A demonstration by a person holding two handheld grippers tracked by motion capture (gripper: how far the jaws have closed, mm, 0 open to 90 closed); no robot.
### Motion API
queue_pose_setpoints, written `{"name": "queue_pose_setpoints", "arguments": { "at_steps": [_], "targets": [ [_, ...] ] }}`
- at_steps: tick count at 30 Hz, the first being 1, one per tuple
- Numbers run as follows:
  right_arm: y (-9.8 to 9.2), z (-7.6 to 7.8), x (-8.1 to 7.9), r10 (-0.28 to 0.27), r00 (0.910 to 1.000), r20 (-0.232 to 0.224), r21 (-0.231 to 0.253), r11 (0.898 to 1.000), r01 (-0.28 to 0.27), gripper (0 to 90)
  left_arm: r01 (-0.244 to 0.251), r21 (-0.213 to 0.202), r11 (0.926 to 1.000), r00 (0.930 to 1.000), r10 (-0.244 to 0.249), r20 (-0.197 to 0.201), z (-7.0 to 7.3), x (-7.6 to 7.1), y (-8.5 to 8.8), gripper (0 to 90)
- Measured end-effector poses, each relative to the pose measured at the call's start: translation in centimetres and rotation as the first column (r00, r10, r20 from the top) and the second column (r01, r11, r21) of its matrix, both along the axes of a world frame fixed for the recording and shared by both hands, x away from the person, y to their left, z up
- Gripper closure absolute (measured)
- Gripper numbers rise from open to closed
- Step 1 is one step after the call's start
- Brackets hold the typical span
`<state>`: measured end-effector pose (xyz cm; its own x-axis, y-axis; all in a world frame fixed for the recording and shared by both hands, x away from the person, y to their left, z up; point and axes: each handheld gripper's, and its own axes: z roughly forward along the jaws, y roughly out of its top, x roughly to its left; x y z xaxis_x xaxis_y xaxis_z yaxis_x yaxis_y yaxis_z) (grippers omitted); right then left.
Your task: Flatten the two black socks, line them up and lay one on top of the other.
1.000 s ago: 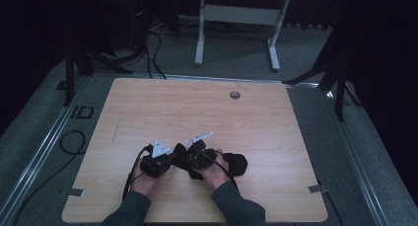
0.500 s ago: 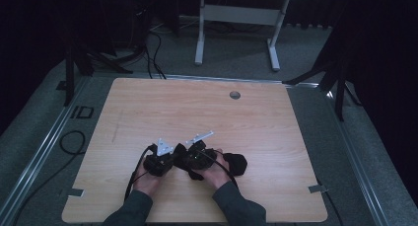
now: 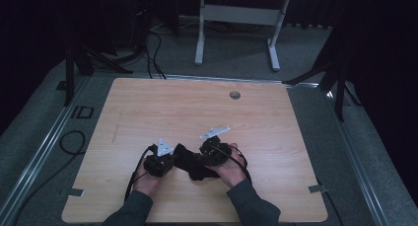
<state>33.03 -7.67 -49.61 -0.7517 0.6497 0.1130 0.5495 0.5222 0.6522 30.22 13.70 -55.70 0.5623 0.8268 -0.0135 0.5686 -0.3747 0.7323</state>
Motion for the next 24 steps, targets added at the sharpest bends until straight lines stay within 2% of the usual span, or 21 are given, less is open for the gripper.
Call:
{"name": "queue_pose_setpoints", "arguments": {
  "at_steps": [13,24],
  "targets": [
    [-3.5,-0.2,-0.1,-0.029,0.9995,0.008,-0.044,0.999,0.03,57.2,-0.004,-0.006,1.0,1.0,0.004,0.0,0.0,-0.1,0.0,90.0],
    [-6.9,-0.2,0.1,-0.119,0.9928,0.006,-0.04,0.992,0.119,54.6,-0.002,-0.004,1.0,1.0,0.002,0.002,0.0,-0.1,0.1,90.0]
  ]
}}
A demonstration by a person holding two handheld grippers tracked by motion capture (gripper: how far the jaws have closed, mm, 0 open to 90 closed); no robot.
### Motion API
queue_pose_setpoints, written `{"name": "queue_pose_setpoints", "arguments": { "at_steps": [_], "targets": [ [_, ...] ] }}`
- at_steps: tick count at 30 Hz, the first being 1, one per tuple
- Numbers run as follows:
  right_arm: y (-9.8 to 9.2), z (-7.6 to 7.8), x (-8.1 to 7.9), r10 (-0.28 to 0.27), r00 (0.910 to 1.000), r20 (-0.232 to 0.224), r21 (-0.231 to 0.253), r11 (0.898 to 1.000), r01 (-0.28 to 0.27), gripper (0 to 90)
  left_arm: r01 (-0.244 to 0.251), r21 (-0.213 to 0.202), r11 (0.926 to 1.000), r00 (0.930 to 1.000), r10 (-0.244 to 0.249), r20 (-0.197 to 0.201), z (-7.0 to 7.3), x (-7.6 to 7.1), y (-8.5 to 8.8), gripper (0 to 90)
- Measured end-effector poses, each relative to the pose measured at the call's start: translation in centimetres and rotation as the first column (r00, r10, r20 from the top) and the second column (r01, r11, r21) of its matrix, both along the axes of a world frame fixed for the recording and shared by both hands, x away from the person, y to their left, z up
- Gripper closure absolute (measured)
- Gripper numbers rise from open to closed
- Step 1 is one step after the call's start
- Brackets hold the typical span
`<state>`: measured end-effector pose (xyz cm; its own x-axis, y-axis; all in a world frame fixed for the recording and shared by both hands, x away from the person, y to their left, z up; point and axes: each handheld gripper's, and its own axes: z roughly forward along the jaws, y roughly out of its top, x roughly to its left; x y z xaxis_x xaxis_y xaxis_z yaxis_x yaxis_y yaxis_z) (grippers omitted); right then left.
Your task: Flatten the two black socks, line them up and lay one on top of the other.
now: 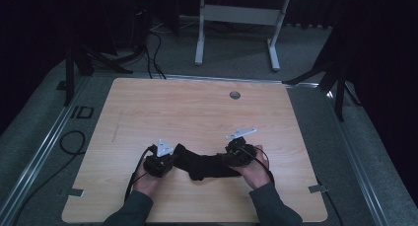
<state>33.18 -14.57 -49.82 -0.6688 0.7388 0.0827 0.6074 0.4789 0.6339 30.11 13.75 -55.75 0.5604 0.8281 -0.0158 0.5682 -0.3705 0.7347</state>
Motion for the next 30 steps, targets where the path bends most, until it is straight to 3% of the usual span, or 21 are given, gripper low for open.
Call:
{"name": "queue_pose_setpoints", "arguments": {
  "at_steps": [8,18,23,27,30],
  "targets": [
    [-2.0,-0.6,0.1,-0.055,0.9984,-0.015,-0.002,0.998,0.055,54.9,-0.002,-0.003,1.0,1.0,0.002,0.001,0.0,0.0,0.0,89.9],
    [-4.5,-2.3,0.1,-0.165,0.9852,-0.047,-0.01,0.986,0.164,63.1,-0.002,0.0,1.0,1.0,0.002,0.001,0.0,-0.1,0.0,90.0],
    [-4.7,-3.6,0.3,-0.186,0.9765,-0.108,0.022,0.982,0.19,62.6,-0.003,0.0,1.0,1.0,0.003,0.001,0.0,-0.1,0.0,89.9],
    [-4.6,-4.3,0.1,-0.195,0.9737,-0.117,0.051,0.978,0.202,79.3,-0.002,0.0,1.0,1.0,0.002,0.001,0.0,-0.1,0.0,89.9],
    [-4.7,-4.0,-0.2,-0.184,0.9776,-0.101,0.053,0.98,0.19,85.7,0.0,0.0,1.0,1.0,0.0,0.0,0.0,0.0,0.0,89.9]
  ]
}}
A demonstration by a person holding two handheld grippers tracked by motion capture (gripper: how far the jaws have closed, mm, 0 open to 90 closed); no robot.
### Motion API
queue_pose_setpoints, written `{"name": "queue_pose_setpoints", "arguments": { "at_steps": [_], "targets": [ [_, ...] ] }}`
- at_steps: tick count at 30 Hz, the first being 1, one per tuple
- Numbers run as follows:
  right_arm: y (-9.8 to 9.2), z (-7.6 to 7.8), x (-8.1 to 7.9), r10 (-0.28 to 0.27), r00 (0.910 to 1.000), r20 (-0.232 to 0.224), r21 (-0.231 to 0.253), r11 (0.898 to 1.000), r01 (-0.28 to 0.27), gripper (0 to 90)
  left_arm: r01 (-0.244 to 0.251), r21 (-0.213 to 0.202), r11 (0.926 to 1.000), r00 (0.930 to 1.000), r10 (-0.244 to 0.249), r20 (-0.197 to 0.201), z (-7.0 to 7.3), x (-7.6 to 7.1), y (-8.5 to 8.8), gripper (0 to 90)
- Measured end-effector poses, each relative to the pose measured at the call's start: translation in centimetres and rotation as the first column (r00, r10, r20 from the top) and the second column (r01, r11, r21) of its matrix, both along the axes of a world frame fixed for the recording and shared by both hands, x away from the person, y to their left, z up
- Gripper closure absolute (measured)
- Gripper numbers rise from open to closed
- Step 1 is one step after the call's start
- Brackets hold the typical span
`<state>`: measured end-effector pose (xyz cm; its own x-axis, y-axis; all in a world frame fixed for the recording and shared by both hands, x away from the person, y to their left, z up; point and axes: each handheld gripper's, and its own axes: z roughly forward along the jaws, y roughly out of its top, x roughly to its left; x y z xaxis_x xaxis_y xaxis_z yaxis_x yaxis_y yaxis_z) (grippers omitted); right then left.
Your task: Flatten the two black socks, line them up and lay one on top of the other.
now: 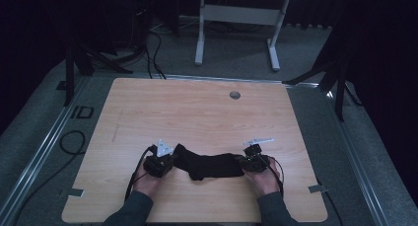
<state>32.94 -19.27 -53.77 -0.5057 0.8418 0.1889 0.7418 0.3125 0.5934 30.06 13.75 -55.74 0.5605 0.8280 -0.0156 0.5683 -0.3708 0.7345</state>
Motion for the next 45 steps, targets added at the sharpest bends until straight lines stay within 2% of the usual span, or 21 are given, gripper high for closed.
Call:
{"name": "queue_pose_setpoints", "arguments": {
  "at_steps": [8,13,22,25,29,37,43,45],
  "targets": [
    [-1.9,1.6,-0.9,-0.031,0.9981,0.053,0.021,0.999,0.029,86.0,0.001,0.004,1.0,1.0,-0.001,0.001,0.0,0.0,0.0,89.9],
    [-2.9,2.0,-1.1,-0.038,0.9981,0.048,0.038,0.999,0.037,85.1,0.003,0.004,1.0,1.0,-0.003,-0.003,0.0,0.0,-0.1,89.9],
    [-2.7,0.9,-0.9,-0.029,0.9994,0.016,0.023,0.999,0.029,83.1,0.006,0.008,0.9999,0.9999,-0.006,-0.009,0.1,-0.3,-0.3,89.8],
    [-2.7,-0.1,-0.4,-0.032,0.9995,-0.004,0.015,0.999,0.032,83.0,0.007,0.008,0.9999,0.9999,-0.007,-0.012,0.1,-0.5,-0.4,89.8],
    [-2.9,-0.5,0.0,-0.044,0.9989,0.018,0.021,0.999,0.044,81.0,0.008,0.004,1.0,0.9998,-0.008,-0.018,0.1,-0.8,-0.4,88.8],
    [-3.2,0.2,0.1,-0.08,0.9932,0.084,0.058,0.995,0.076,58.9,0.023,-0.003,0.9997,0.9993,-0.023,-0.028,0.2,-1.0,-0.3,84.0],
    [-3.8,1.0,0.1,-0.11,0.9864,0.122,0.095,0.991,0.098,52.7,0.053,-0.046,0.9975,0.9985,-0.053,-0.01,0.6,-1.2,-0.2,73.9],
    [-4.1,1.3,0.0,-0.115,0.985,0.129,0.104,0.989,0.102,51.2,0.057,-0.048,0.9972,0.9984,-0.057,0.0,0.6,-1.3,-0.1,72.9]
  ]
}}
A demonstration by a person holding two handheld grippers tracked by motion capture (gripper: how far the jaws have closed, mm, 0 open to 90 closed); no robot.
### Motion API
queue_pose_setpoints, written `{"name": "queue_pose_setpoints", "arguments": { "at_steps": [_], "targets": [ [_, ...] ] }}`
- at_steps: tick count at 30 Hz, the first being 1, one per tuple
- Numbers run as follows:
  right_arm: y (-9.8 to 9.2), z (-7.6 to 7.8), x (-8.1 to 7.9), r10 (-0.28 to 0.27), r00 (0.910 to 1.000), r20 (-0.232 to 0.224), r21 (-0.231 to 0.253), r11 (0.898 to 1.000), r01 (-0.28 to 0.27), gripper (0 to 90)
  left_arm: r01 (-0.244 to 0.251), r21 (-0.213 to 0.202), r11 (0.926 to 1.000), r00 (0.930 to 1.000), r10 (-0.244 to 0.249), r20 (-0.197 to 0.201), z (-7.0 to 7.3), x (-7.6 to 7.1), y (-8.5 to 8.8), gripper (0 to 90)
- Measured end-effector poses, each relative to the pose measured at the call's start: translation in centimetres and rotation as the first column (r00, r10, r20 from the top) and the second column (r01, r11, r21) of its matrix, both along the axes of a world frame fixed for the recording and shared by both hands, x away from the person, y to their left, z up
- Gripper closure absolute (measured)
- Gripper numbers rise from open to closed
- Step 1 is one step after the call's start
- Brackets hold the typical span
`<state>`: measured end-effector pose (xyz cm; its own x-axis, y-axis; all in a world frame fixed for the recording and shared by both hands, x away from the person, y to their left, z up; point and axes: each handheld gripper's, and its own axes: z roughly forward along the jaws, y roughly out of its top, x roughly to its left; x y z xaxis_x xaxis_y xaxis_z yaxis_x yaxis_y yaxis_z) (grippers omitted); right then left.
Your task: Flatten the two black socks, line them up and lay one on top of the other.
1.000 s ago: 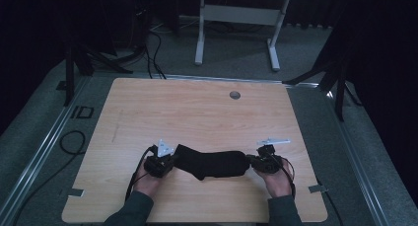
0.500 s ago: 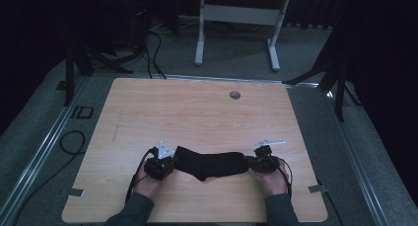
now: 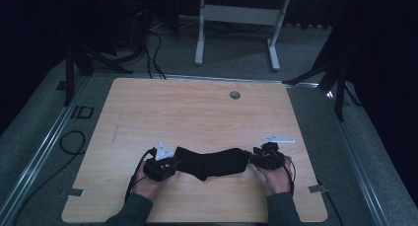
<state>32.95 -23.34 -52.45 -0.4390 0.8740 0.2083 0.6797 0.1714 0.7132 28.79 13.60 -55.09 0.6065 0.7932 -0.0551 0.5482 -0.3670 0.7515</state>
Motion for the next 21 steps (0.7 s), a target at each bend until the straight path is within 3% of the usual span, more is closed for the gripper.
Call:
{"name": "queue_pose_setpoints", "arguments": {
  "at_steps": [6,10,17,21],
  "targets": [
    [-0.7,0.5,-0.1,-0.01,0.9998,0.017,0.032,0.999,0.009,48.1,-0.006,-0.011,0.9999,1.0,0.007,0.007,0.1,0.0,0.2,71.9],
    [-1.0,0.6,-0.1,-0.011,0.9998,0.019,0.032,0.999,0.011,47.0,-0.02,-0.043,0.9989,0.9997,0.021,0.016,0.4,0.1,0.8,70.6],
    [-1.5,0.4,0.1,-0.025,0.9996,0.009,0.023,0.999,0.025,46.9,-0.078,-0.071,0.9944,0.9963,0.081,0.03,1.0,0.2,2.3,69.0],
    [-1.9,0.2,0.2,-0.036,0.9993,0.005,0.004,0.999,0.036,46.9,-0.124,-0.069,0.9898,0.9919,0.126,0.016,1.0,0.5,3.3,68.1]
  ]
}}
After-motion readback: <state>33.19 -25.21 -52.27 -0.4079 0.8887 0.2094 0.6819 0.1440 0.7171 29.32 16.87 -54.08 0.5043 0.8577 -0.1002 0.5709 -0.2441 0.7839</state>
